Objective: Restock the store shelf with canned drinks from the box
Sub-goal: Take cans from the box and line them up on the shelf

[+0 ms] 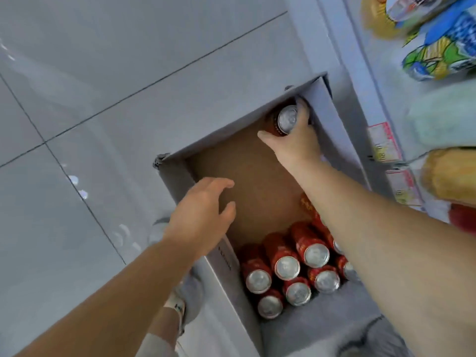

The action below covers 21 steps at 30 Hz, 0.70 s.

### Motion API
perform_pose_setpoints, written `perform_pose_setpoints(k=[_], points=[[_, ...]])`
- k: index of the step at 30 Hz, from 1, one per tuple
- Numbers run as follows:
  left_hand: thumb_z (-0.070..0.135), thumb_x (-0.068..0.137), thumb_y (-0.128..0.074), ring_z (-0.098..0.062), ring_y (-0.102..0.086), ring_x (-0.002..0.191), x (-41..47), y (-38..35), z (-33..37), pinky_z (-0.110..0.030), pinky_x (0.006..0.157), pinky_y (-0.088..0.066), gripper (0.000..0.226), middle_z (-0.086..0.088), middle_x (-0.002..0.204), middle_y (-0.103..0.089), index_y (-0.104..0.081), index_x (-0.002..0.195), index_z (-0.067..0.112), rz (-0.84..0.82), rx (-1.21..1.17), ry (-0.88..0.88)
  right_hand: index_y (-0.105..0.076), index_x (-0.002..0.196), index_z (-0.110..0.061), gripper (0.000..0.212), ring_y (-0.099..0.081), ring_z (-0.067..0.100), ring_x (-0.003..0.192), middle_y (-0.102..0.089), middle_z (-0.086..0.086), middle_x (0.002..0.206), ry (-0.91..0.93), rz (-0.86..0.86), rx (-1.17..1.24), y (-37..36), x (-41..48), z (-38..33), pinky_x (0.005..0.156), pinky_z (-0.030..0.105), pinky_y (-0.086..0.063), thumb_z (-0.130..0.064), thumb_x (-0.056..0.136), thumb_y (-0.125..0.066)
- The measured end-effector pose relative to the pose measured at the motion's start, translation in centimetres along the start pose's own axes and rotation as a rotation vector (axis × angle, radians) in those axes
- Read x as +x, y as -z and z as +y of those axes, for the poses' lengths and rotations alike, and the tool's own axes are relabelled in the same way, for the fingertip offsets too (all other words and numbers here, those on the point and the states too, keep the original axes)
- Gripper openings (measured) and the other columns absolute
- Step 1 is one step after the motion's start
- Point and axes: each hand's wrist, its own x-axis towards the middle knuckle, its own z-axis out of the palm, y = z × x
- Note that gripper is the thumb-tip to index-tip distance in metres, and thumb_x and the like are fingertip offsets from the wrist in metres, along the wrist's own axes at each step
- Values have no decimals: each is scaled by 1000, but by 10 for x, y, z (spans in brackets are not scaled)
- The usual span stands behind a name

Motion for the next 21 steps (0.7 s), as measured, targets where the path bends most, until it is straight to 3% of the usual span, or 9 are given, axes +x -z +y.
perform_pose_setpoints(k=[4,9,14,21], points=[[30,94,-58,-5,-49,120,2,-11,-2,-12,87,-33,39,13,130,-51,-52,133,33,-3,-13,2,-42,133,-23,70,-58,30,110,-61,8,119,-33,194,69,-18,7,-6,85,31,-44,-30,73,-77],[29,93,-59,-6,-52,118,-5,-7,4,-23,95,-43,39,11,131,-53,-54,132,32,-5,-31,10,-50,122,-33,59,-54,-3,89,-56,-19,106,25,140,257,41,-62,2,74,7,-41,-30,72,-80],[35,90,-62,-6,-57,107,-11,-17,34,-28,95,-46,43,13,132,-52,-52,132,34,-77,-11,-2,-48,110,-49,60,-61,-10,89,-58,-34,101,-76,109,371,129,-175,30,69,12,-47,-18,71,-81],[42,82,-70,-10,-56,113,8,-97,95,-33,96,-48,59,11,135,-52,-47,136,37,-191,-62,-80,-53,109,-43,59,-64,-5,82,-65,-17,100,-318,253,475,168,-255,109,67,7,-47,-7,70,-80]])
